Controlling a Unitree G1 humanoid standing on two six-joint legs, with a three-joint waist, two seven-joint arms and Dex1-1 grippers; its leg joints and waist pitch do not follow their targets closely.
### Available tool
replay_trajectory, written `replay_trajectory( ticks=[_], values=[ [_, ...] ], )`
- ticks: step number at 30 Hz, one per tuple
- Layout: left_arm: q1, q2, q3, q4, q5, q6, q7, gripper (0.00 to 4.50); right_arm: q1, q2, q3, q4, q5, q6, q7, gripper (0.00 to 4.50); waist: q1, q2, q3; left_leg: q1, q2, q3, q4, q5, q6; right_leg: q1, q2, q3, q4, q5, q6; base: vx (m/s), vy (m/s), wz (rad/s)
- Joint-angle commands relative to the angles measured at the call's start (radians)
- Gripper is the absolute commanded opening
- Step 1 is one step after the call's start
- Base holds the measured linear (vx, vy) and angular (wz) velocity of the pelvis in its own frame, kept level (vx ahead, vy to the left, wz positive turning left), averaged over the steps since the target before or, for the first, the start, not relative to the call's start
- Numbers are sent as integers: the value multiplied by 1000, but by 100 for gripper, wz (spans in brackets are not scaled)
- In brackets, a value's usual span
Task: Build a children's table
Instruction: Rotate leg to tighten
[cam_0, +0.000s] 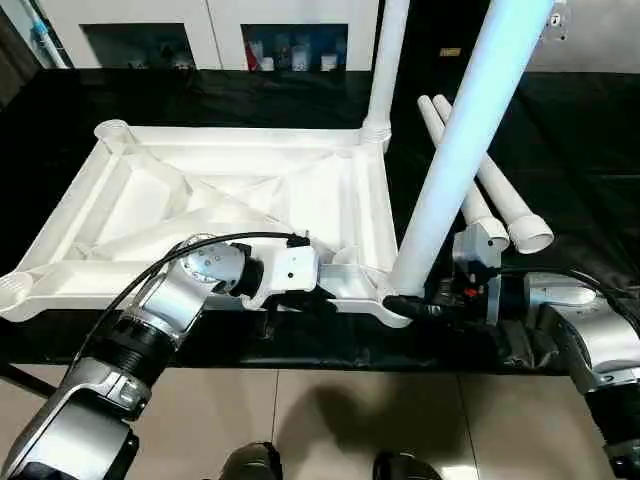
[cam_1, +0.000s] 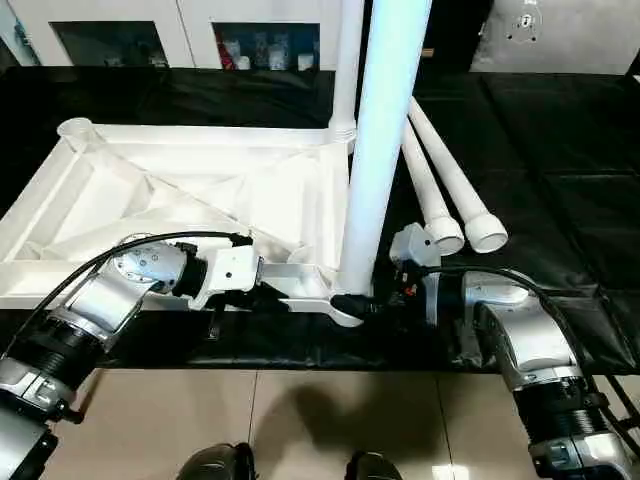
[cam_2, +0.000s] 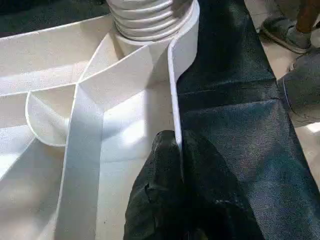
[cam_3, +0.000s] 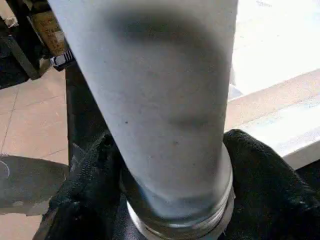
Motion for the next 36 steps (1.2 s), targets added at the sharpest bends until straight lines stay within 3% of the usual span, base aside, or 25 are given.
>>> replay_trajectory(
  ticks=[1, 5, 7, 10, 12, 14, 18, 20, 23, 25, 28, 31, 32, 36],
  values=[
    [6, 6, -37, 12, 19, -17, -49, 0, 3, 0, 12, -4, 24, 23, 32, 283, -3, -17, -83, 17, 34, -3, -58, -156, 96, 52, -51, 25, -56, -131, -277, 0, 0, 0],
    [8, -18, -12, 7, 4, 49, -6, 0, 29, 27, 8, -35, 43, 81, -11, 271, -2, -15, -84, 17, 33, -2, -57, -148, 99, 52, -49, 25, -54, -111, -284, 0, 0, 0],
    [3, -47, 10, 0, -4, 118, 48, 0, 33, 60, 16, -50, 18, 130, -97, 270, -3, -14, -80, 16, 32, -2, -59, -153, 92, 51, -48, 24, -56, -123, -284, 0, 0, 0],
    [-20, -114, 45, 1, 4, 232, 181, 0, 11, 177, -4, -30, -24, 199, -318, 268, -11, -12, -71, 20, 29, -5, -68, -221, 45, 44, -52, 26, -70, -276, -254, 0, 0, 0],
    [-33, -143, 59, 5, 7, 275, 235, 0, -2, 223, -17, -20, -28, 225, -393, 267, -21, -16, -68, 22, 26, -13, -75, -293, -1, 43, -54, 25, -83, -438, -190, 0, 0, 0],
    [-71, -237, 100, 34, 20, 382, 405, 0, -43, 330, -55, 28, -59, 275, -596, 267, -33, -15, -66, 25, 23, -13, -75, -316, -13, 34, -50, 27, -86, -453, -182, 0, 0, 0],
    [-100, -305, 129, 52, 47, 452, 538, 0, -70, 408, -86, 68, -85, 293, -739, 267, -39, -17, -66, 25, 19, -16, -76, -330, -13, 32, -51, 27, -98, -490, -151, 0, 0, 0],
    [-110, -335, 145, 48, 61, 478, 595, 0, -73, 441, -106, 85, -101, 255, -797, 267, -40, -15, -72, 22, 19, -15, -77, -318, -2, 34, -49, 27, -98, -451, -146, 0, 0, 0],
    [-119, -362, 157, 42, 69, 494, 645, 0, -74, 477, -135, 105, -96, 195, -838, 338, -39, -13, -76, 20, 21, -13, -77, -294, 6, 34, -49, 27, -94, -369, -166, 0, 0, 0],
    [-115, -346, 148, 36, 77, 468, 634, 0, -60, 465, -150, 80, -86, 164, -804, 345, -38, -12, -79, 16, 21, -13, -77, -271, 19, 40, -48, 27, -89, -311, -177, 0, 0, 0],
    [-105, -321, 135, 31, 76, 451, 603, 0, -42, 427, -149, 49, -77, 146, -751, 363, -36, -12, -88, 9, 22, -13, -70, -202, 51, 50, -47, 24, -76, -177, -199, 0, 0, 0],
    [-94, -304, 129, 25, 73, 437, 578, 0, -30, 399, -157, 26, -61, 143, -712, 383, -42, -14, -99, 3, 18, -10, -57, -113, 93, 61, -47, 24, -59, -20, -244, 17, -1, 0],
    [-87, -292, 123, 23, 71, 414, 556, 0, -24, 377, -161, 17, -56, 134, -684, 391, -43, -14, -100, 2, 18, -8, -54, -74, 115, 61, -45, 23, -52, 45, -265, 0, 0, 0],
    [-42, -208, 98, 13, 55, 313, 404, 0, 12, 204, -169, -8, -47, 60, -467, 434, -28, -15, -105, -1, 18, -4, -42, -42, 161, 64, -44, 21, -45, 114, -291, 0, 0, 0]
  ],
)
